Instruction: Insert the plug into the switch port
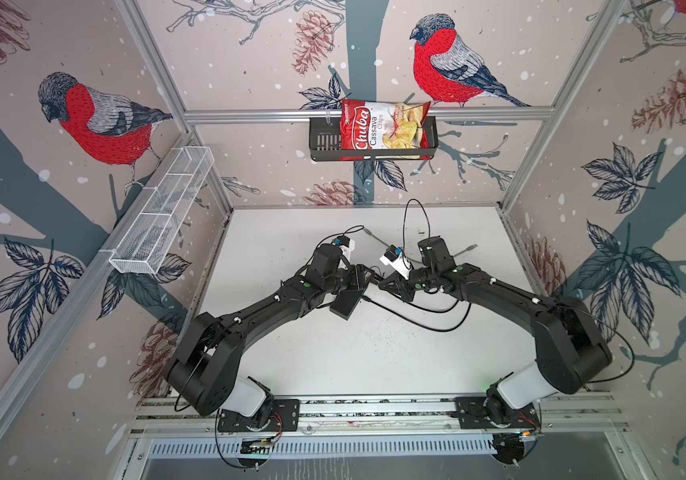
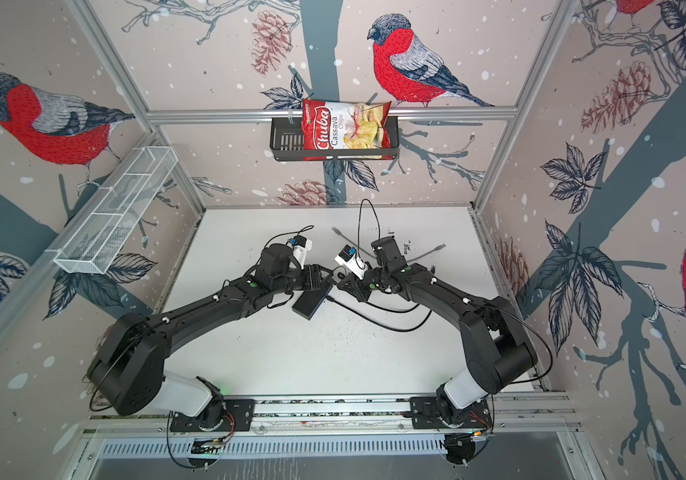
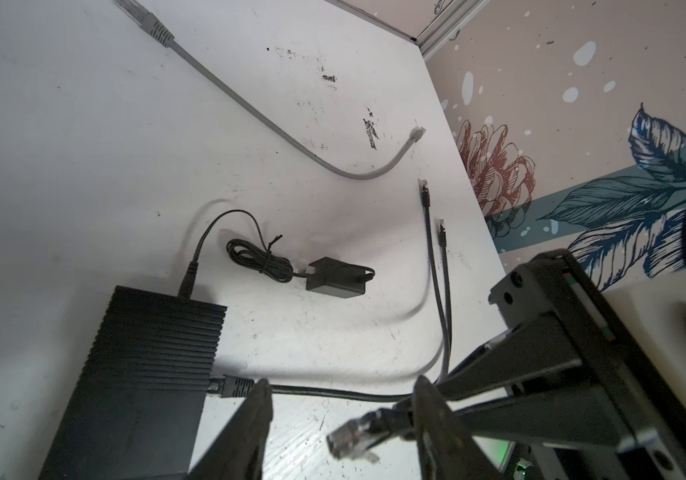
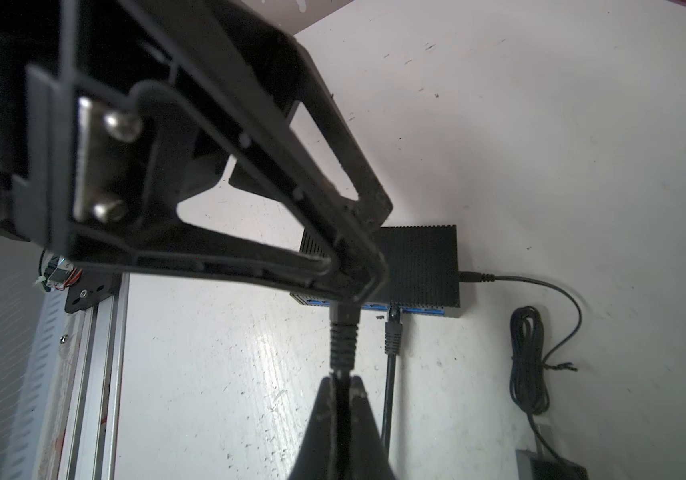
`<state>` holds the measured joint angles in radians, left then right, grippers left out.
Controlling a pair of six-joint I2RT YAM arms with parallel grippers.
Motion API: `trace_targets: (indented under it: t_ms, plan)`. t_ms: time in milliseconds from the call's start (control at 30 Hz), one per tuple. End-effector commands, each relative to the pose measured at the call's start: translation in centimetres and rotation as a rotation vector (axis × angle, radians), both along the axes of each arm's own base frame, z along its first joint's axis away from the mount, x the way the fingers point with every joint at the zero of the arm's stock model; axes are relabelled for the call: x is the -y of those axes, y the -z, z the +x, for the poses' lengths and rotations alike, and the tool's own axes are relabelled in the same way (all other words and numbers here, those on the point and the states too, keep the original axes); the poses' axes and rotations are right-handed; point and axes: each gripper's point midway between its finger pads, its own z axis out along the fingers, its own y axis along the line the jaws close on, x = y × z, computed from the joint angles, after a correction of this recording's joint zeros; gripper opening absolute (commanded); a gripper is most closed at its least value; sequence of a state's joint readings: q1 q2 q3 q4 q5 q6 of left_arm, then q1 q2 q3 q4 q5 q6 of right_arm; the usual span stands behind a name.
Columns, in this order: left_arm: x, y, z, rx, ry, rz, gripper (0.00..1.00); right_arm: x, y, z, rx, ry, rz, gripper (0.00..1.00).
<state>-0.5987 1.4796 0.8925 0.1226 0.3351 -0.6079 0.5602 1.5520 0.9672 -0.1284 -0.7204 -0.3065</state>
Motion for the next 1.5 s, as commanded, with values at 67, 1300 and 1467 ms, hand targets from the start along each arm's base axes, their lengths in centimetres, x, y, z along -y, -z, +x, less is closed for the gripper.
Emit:
trace_targets:
  t_ms: [67,1300,1467]
  plan:
    - [1.0,-0.7,0.6,-0.014,0.0,-0.07,0.47,-0.6,-0.4,0.3,0.009,-0.002,0.014,0.03]
    - [-0.6,1.5,1.1,-0.074,-0.117,0.003,0.0,-0.6,0.6,1.4,0.254,0.172,-0.086,0.39]
    - [-0.3,1.4,0.7,-0.078,-0.101,-0.006,0.0,-1.0,-0.7,0.9,0.287,0.174,0.027,0.41]
